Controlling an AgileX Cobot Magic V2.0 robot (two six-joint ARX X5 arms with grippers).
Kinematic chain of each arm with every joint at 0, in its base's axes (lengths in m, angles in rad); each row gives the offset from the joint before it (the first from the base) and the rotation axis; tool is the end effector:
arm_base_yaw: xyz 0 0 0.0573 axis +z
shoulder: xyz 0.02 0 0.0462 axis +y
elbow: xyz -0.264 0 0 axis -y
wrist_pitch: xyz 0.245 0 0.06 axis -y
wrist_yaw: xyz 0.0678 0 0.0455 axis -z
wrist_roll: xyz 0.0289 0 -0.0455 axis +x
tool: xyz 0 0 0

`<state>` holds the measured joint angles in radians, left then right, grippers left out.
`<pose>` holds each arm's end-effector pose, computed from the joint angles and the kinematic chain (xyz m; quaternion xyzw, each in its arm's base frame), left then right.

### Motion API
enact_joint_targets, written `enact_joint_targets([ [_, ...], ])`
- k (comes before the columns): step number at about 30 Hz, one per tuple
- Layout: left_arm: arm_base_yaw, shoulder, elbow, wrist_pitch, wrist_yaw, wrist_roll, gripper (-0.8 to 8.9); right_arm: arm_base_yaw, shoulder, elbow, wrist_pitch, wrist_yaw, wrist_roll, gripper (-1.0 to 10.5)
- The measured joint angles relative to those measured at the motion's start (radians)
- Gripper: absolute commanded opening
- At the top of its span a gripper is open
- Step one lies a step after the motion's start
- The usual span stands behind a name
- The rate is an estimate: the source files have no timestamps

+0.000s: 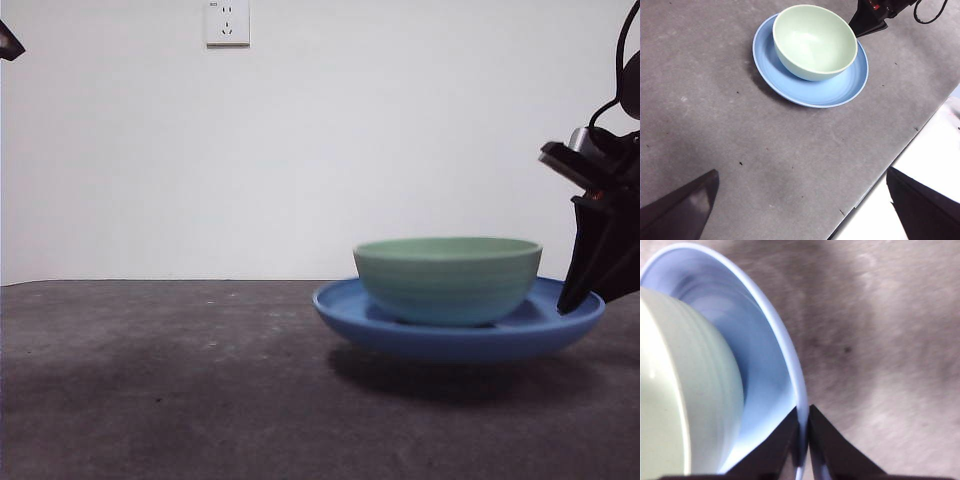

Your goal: Place the green bowl on the blue plate

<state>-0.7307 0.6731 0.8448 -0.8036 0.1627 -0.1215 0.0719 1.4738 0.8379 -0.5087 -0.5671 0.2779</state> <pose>0.0881 -0.0852 0.3122 0.0349 0.3227 -0.3917 0.8609 0.2635 0.0345 0.1851 0.2420 0.5566 0.1888 0.7720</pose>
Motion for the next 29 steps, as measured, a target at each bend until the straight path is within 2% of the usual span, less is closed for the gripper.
enact_joint_targets([
  [7,0.000,0.000,0.000,0.000,0.000,0.000,5.63,0.028,-0.009,0.010,-0.003,-0.046,0.043,0.1],
  [14,0.000,0.002,0.000,0.026,0.000,0.000,5.63,0.147,-0.009,0.010,0.022,-0.014,0.097,0.1],
  [29,0.000,0.002,0.000,0.030,0.000,0.000,5.63,0.370,0.058,0.010,0.222,0.034,0.269,0.1],
])
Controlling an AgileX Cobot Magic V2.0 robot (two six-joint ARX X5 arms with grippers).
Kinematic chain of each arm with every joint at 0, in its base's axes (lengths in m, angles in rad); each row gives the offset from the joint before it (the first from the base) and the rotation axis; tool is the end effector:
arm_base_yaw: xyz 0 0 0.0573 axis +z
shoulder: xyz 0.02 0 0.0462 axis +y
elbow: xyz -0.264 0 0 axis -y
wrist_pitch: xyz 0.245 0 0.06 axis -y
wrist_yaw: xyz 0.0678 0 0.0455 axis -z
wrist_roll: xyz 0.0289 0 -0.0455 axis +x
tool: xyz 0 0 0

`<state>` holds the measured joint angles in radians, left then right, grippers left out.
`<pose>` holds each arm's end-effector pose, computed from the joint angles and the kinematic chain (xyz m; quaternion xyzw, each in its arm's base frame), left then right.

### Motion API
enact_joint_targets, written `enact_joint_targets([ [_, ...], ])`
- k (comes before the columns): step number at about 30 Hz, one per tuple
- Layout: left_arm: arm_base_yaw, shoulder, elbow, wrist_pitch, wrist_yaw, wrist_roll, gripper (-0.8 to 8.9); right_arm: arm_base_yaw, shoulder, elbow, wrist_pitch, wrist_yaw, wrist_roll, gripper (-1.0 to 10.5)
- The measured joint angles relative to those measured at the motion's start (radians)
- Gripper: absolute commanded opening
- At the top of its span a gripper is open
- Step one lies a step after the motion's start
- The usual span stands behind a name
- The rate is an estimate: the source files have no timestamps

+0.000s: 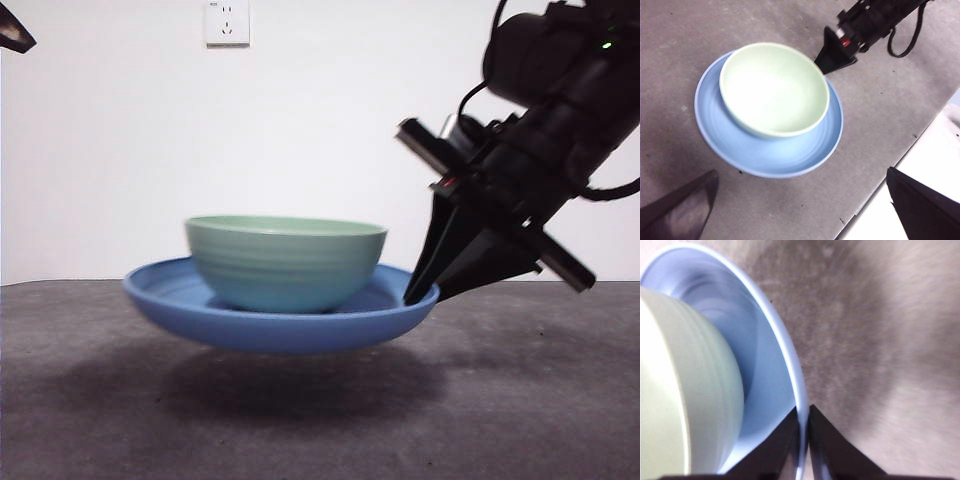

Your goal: Place the green bowl on the blue plate

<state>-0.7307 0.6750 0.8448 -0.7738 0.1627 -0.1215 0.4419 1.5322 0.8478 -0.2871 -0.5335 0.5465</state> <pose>0.0896 -0.0866 0.3143 0.0309 0.3100 -0.3943 0.8645 0.2557 0.1372 0.1824 0.2314 0.5609 0.2732 0.7465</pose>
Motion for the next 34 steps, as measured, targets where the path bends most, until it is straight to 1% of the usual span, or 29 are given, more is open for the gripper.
enact_joint_targets([
  [4,0.000,0.001,0.000,0.000,0.000,0.000,5.63,0.026,0.043,0.000,0.037,0.016,0.024,0.1],
  [8,0.000,0.004,0.000,0.000,0.000,0.000,5.63,0.029,0.075,0.000,0.049,0.023,0.037,0.1],
  [15,0.000,0.006,0.000,0.000,0.000,0.000,5.63,0.029,0.140,0.000,0.061,0.031,0.042,0.1],
  [22,0.000,0.005,0.000,-0.004,0.000,0.000,5.63,0.029,0.141,0.000,0.069,0.058,0.042,0.2],
  [24,0.000,0.005,0.000,-0.004,0.000,0.000,5.63,0.029,0.141,0.000,0.069,0.058,0.041,0.6],
  [28,0.000,0.005,0.000,-0.004,0.000,0.000,5.63,0.029,0.136,0.001,0.071,0.060,0.038,2.5],
  [30,0.000,0.006,0.000,-0.004,0.000,0.000,5.63,0.029,0.130,0.001,0.069,0.060,0.033,2.8],
  [34,0.000,0.005,0.000,-0.004,0.000,0.000,5.63,0.021,0.102,0.001,0.059,0.063,0.018,2.9],
])
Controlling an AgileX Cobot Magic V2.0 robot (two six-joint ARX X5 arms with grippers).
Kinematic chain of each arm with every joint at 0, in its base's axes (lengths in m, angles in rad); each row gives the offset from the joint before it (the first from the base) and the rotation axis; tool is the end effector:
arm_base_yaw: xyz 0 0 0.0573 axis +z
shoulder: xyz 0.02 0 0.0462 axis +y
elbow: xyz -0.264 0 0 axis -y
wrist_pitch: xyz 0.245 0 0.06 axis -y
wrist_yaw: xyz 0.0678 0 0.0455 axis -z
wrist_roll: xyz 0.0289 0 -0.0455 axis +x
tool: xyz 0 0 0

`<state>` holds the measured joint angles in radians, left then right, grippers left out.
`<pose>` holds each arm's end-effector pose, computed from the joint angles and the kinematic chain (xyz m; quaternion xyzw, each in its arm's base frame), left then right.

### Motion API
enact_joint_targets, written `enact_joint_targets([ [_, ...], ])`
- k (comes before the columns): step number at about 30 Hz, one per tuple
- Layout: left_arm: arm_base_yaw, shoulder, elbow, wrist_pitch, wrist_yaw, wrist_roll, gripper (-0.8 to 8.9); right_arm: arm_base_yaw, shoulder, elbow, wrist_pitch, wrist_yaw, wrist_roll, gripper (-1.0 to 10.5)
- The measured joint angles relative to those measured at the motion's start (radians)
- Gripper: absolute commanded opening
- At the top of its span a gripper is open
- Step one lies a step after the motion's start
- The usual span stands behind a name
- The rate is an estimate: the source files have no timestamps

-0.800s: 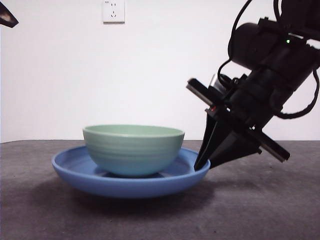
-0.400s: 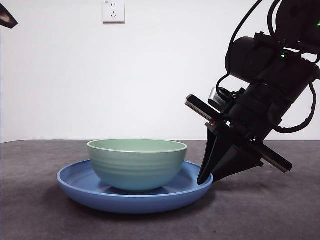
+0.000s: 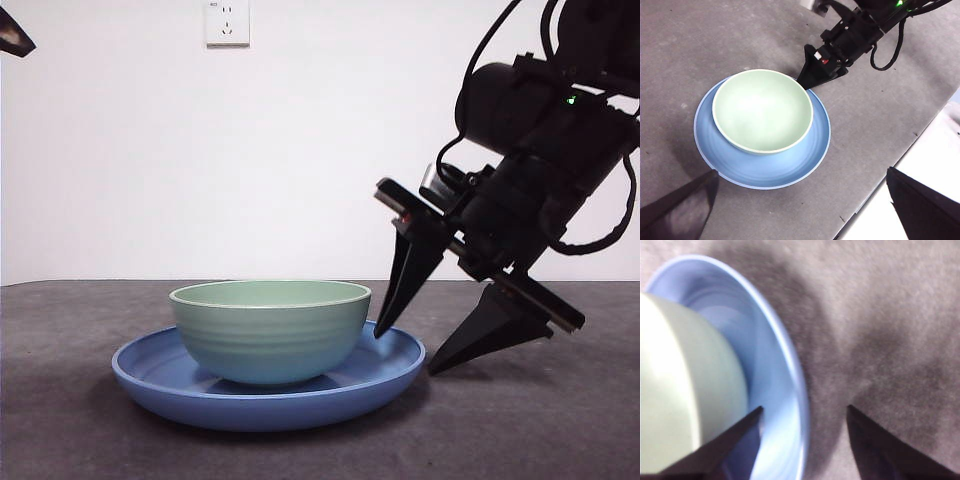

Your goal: Place the green bowl on the blue plate

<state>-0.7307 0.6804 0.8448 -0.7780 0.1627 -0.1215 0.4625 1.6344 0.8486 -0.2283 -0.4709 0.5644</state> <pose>0.0903 -0.0872 0.3134 0.0323 0.3144 -0.3935 0.8633 0.2643 0.1464 0.1566 0.2194 0.5759 0.2425 0.7492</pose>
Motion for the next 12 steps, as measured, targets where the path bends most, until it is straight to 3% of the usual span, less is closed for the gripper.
enact_joint_targets([
  [7,0.000,0.000,0.000,0.000,0.000,0.000,5.63,-0.043,-0.090,0.000,-0.071,0.000,-0.033,4.0],
  [12,0.000,0.000,0.000,0.000,0.000,0.000,5.63,-0.070,-0.224,0.000,-0.199,0.005,-0.102,4.8],
])
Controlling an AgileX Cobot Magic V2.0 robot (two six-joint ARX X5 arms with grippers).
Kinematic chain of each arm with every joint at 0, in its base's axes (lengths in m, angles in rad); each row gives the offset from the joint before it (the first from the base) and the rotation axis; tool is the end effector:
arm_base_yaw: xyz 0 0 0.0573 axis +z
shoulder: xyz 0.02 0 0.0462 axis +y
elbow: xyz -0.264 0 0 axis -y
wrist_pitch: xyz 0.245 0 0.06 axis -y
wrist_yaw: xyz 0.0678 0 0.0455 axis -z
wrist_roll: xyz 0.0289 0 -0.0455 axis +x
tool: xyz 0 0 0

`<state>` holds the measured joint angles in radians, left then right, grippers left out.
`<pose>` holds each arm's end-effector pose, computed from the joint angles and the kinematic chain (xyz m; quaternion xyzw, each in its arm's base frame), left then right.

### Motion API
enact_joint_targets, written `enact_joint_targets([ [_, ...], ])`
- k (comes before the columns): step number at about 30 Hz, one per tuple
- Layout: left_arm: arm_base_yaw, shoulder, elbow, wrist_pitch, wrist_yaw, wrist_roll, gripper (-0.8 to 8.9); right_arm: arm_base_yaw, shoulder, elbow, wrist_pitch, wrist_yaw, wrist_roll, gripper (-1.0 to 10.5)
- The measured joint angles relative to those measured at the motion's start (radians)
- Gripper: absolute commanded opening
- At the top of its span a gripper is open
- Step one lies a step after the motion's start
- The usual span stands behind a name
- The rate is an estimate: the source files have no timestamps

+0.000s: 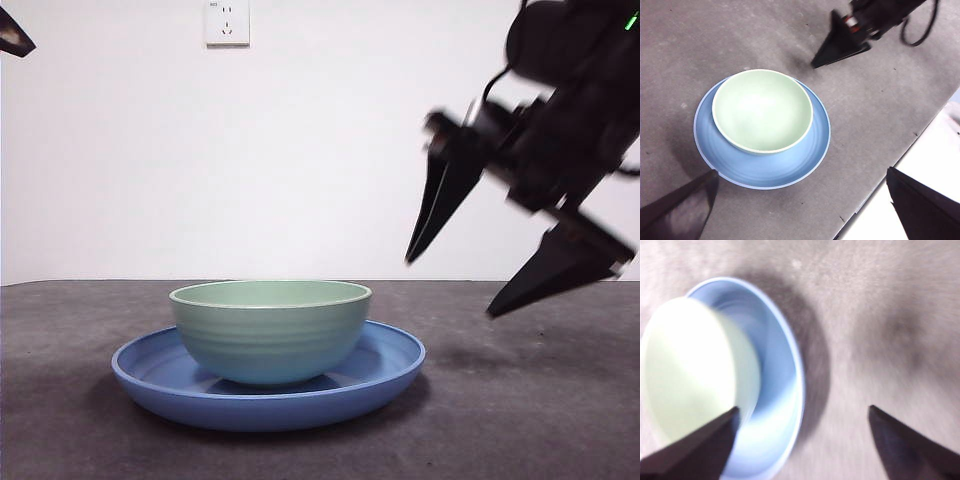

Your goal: Place the green bowl on the blue plate

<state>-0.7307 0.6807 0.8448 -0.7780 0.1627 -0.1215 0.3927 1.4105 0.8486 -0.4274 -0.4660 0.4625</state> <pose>0.0903 -0.0872 0.3134 0.0323 0.3145 -0.3934 0.8633 0.2432 0.1148 0.2061 0.2003 0.5457 0.2479 0.7750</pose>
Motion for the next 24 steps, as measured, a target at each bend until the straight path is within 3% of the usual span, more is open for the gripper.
enact_joint_targets([
  [7,0.000,0.000,0.000,0.000,0.000,0.000,5.63,0.001,-0.260,0.000,-0.216,0.026,-0.140,6.8],
  [15,0.000,0.000,0.000,0.000,0.000,0.000,5.63,0.001,-0.591,0.000,-0.422,0.027,-0.280,6.9],
  [24,0.000,0.000,0.000,0.014,0.000,0.000,5.63,0.001,-0.842,0.000,-0.446,0.027,-0.333,6.9],
])
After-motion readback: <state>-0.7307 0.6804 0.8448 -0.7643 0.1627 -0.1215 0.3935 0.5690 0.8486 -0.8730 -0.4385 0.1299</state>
